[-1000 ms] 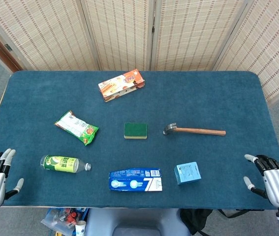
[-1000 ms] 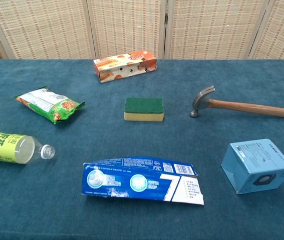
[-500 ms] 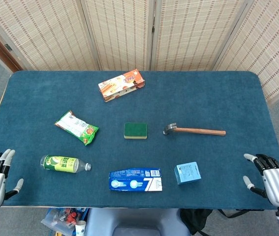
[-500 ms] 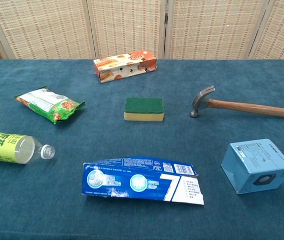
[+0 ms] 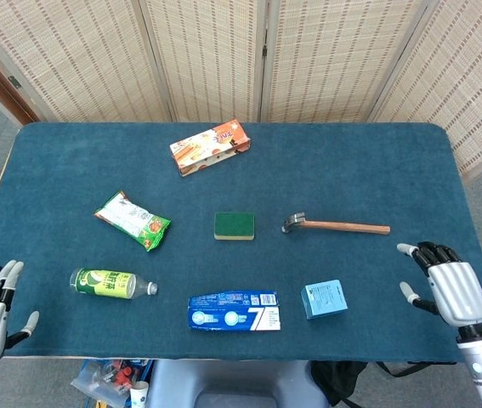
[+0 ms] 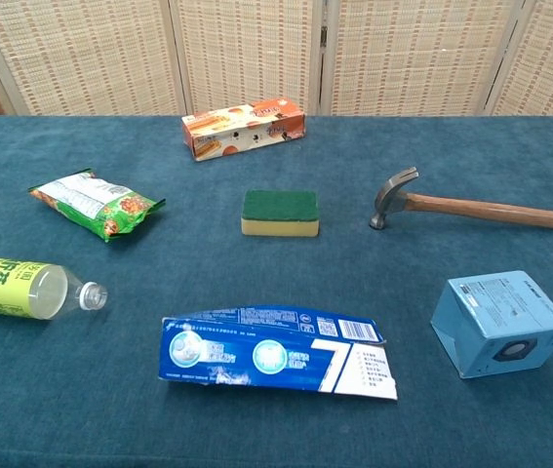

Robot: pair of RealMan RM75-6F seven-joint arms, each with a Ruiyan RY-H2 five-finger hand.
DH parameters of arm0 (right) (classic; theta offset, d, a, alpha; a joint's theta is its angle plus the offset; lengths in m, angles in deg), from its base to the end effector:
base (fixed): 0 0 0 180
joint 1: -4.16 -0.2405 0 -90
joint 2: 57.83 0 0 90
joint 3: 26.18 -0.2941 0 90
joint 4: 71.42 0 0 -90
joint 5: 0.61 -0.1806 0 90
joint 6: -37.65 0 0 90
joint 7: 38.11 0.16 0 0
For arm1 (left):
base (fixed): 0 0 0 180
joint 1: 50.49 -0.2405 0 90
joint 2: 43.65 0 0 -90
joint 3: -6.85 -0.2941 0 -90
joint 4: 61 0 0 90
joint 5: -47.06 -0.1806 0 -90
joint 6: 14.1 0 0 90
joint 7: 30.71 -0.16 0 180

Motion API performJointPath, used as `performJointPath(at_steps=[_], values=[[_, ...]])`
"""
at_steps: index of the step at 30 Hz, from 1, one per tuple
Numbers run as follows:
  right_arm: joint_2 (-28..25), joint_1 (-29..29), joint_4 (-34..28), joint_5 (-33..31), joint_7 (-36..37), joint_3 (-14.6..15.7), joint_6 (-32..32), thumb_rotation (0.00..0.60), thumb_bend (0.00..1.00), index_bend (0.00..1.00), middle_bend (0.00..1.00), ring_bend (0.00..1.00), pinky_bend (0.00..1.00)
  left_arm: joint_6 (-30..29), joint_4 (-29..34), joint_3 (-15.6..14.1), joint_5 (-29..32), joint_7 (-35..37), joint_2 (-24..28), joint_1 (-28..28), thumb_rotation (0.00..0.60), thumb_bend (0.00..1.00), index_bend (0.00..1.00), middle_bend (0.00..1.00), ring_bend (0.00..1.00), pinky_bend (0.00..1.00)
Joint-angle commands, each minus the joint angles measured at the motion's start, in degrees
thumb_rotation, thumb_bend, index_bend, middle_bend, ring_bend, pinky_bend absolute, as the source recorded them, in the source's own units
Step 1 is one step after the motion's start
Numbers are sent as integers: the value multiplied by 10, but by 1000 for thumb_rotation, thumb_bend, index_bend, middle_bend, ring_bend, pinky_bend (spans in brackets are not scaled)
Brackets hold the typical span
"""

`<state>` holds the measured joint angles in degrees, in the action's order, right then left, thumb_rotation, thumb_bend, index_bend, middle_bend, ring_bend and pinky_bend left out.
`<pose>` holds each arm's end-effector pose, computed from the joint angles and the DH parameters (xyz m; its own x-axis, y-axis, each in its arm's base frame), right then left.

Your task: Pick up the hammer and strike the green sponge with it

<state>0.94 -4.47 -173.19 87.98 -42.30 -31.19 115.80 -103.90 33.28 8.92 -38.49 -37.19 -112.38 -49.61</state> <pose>-0.2890 -0.2201 0.2054 0.4104 -0.0602 0.9099 -0.9061 -0.1397 0.3994 -0.3342 0.1711 0.1830 0.3972 -0.0300 0.9172 0.9165 0.0640 -0.3948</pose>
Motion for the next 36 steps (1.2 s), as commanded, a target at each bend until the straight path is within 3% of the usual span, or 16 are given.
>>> performJointPath(at_steps=[1,9,15,25,36], values=[[-10,-46,-29,-49,-41,-30,-59,600,303,237,323,203,239,-2,-3,-1,1,5,1,-3,600,306,0,0,0,0],[21,-156,-12,-178,-116,-82,-189,600,302,237,311,196,239,-7,-3,-3,-1,9,5,-8,600,304,0,0,0,0],[65,-222,31,-260,-152,-101,-249,600,303,237,299,173,239,-6,1,-3,0,6,8,-9,600,304,0,0,0,0],[156,-315,141,-353,-189,-95,-322,600,302,237,288,165,234,-4,3,-4,0,2,7,-10,600,305,0,0,0,0],[241,-374,256,-392,-186,-80,-367,600,316,238,304,165,234,-1,-2,-4,7,3,5,-13,600,306,0,0,0,0]])
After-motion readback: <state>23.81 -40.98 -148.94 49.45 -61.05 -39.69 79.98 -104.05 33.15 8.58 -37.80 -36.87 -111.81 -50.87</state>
